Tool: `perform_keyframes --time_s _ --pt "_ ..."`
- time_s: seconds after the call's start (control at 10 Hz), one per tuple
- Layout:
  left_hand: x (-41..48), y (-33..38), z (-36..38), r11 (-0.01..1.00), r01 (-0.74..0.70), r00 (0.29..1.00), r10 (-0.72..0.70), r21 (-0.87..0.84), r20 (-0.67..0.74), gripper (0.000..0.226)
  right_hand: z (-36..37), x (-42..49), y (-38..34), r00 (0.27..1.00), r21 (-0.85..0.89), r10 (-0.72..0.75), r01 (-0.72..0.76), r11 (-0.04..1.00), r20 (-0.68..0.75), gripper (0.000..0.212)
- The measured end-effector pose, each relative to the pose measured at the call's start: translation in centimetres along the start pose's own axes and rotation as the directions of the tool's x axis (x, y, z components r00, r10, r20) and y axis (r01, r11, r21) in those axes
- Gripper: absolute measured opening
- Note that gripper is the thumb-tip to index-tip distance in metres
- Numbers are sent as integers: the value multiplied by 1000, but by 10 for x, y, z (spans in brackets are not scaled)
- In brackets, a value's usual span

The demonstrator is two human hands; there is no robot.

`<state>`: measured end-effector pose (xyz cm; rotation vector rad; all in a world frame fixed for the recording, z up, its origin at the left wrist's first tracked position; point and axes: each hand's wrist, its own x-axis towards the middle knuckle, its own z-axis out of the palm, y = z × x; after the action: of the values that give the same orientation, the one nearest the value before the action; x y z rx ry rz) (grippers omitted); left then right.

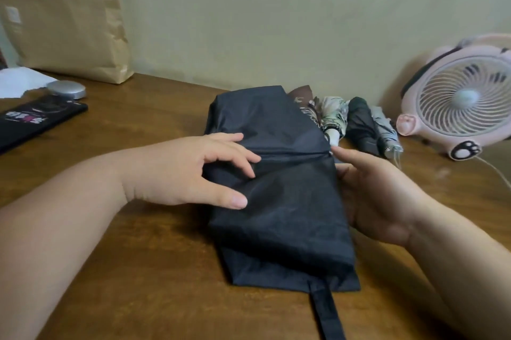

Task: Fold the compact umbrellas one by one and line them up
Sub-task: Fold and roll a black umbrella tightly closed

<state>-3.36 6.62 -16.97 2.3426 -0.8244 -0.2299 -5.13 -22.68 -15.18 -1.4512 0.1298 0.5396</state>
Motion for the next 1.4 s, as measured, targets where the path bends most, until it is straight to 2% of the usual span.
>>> perform_keyframes --time_s 0.1,0.2,0.3,0.4,0.6,0.7,0.8,0.9,1.2,1.3,1.4 --pt "4 -6 4 1000 -13 998 13 -4 -60 39 -19 24 -2 997 -42 -73 71 997 -38 42" --pt "12 -17 8 998 -57 982 51 -28 -182 36 -45 34 -9 967 -401 -251 248 882 46 29" --pt "16 -25 15 993 -118 956 122 33 -265 47 -56 31 -23 918 -814 -301 376 444 260 23" --pt "13 -43 21 990 -126 931 138 57 -337 39 -54 35 -29 894 -910 -307 385 155 326 16" --pt "29 -107 10 982 131 956 -89 137 -281 76 -69 46 -9 825 -881 -444 451 144 349 12" --pt "32 -111 4 970 165 956 -112 180 -272 83 -76 47 -4 793 -876 -472 475 85 385 25" --pt "30 -98 11 967 132 966 -76 218 -249 82 -79 48 -4 796 -875 -459 479 78 394 26" --pt "27 -82 14 958 130 963 -61 254 -264 79 -79 50 -4 787 -867 -475 490 91 394 18" --pt "25 -16 26 939 -35 934 152 341 -324 57 -85 42 -13 837 -849 -416 476 230 356 4" --pt "25 -10 26 945 -27 932 142 326 -333 54 -83 44 -9 848 -819 -430 468 331 311 16" --pt "26 -6 26 952 1 932 110 306 -346 48 -78 50 -8 834 -849 -491 434 301 252 22"
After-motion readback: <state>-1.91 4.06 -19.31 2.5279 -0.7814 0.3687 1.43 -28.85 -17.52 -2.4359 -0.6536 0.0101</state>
